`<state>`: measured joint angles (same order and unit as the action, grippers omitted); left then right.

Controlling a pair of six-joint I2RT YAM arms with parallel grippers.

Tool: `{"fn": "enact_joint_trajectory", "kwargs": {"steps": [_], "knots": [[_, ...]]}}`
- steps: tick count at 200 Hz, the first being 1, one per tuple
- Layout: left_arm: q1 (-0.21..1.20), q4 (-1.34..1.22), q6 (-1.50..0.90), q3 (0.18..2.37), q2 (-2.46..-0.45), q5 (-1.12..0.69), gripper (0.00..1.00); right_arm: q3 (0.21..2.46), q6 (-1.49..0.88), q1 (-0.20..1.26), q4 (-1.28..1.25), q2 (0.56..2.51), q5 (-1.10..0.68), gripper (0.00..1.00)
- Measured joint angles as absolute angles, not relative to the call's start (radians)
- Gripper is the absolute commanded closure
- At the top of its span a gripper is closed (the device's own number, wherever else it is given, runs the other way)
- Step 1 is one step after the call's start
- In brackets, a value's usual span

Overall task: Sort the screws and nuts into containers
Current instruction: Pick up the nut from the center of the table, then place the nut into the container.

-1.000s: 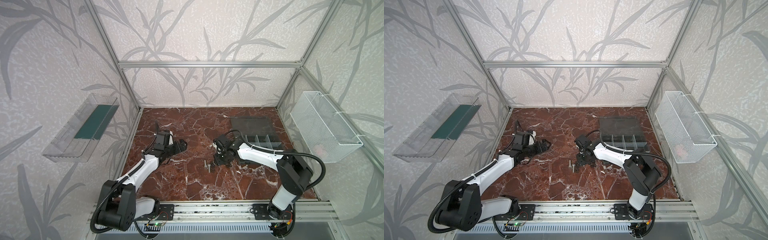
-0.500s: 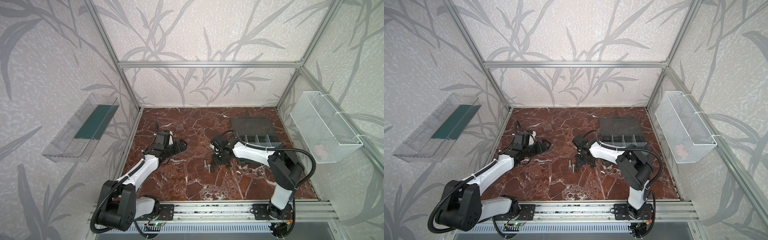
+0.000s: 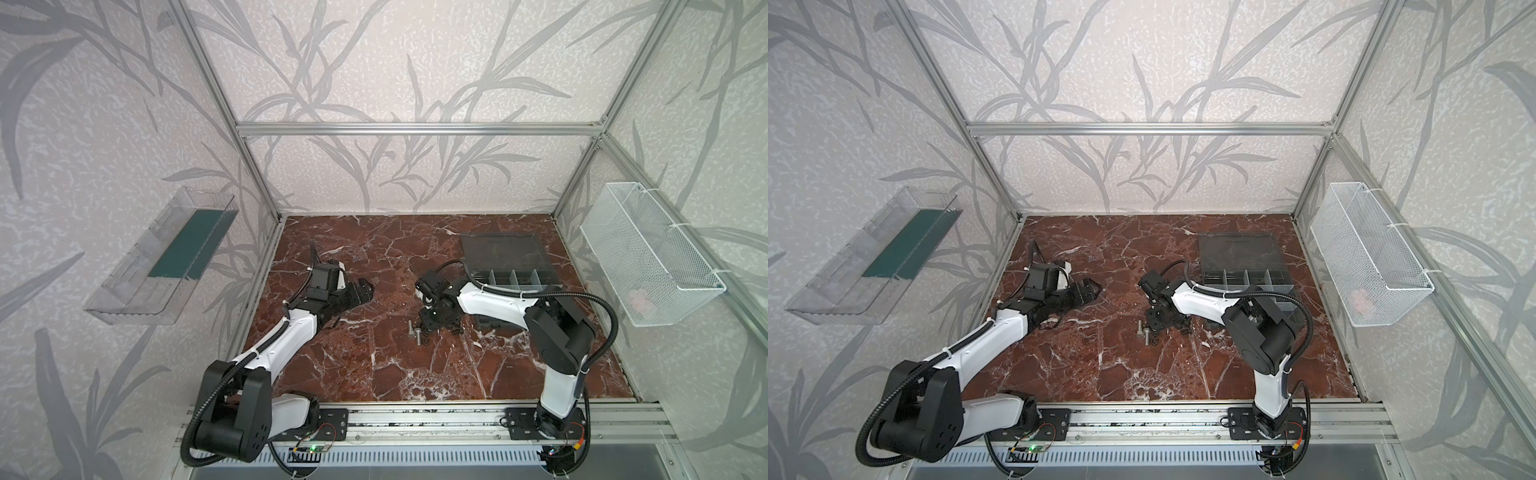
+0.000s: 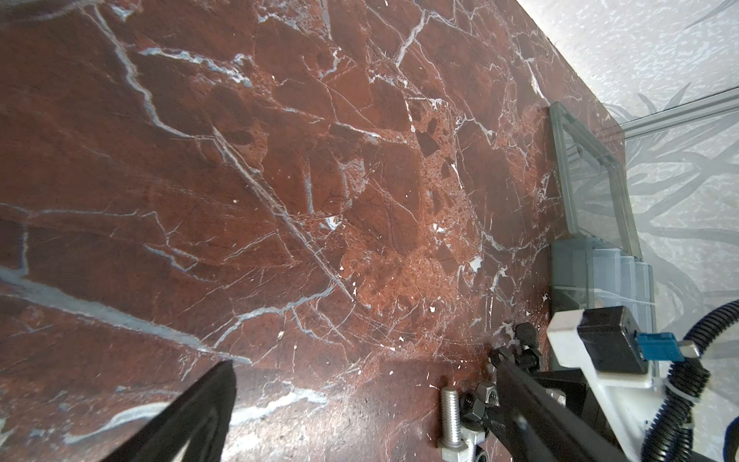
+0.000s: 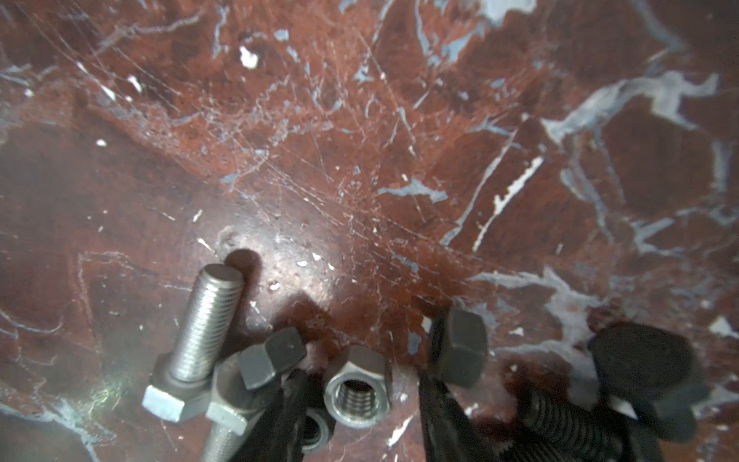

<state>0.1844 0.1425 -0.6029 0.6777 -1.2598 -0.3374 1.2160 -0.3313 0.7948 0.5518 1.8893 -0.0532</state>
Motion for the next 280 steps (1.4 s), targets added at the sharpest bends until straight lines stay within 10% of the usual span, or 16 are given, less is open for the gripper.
{"fn": "enact_joint_trajectory", "kwargs": {"steps": [140, 280], "knots": [[0.184, 0.142, -0.603, 0.678, -1.260, -0.338, 0.01, 1.233, -0.316, 0.795, 0.585, 1.901, -0.036, 1.00], [0.182, 0.142, -0.603, 0.678, -1.258, -0.338, 0.01, 1.181, -0.285, 0.336, 0.643, 1.576, -0.043, 1.00]]}}
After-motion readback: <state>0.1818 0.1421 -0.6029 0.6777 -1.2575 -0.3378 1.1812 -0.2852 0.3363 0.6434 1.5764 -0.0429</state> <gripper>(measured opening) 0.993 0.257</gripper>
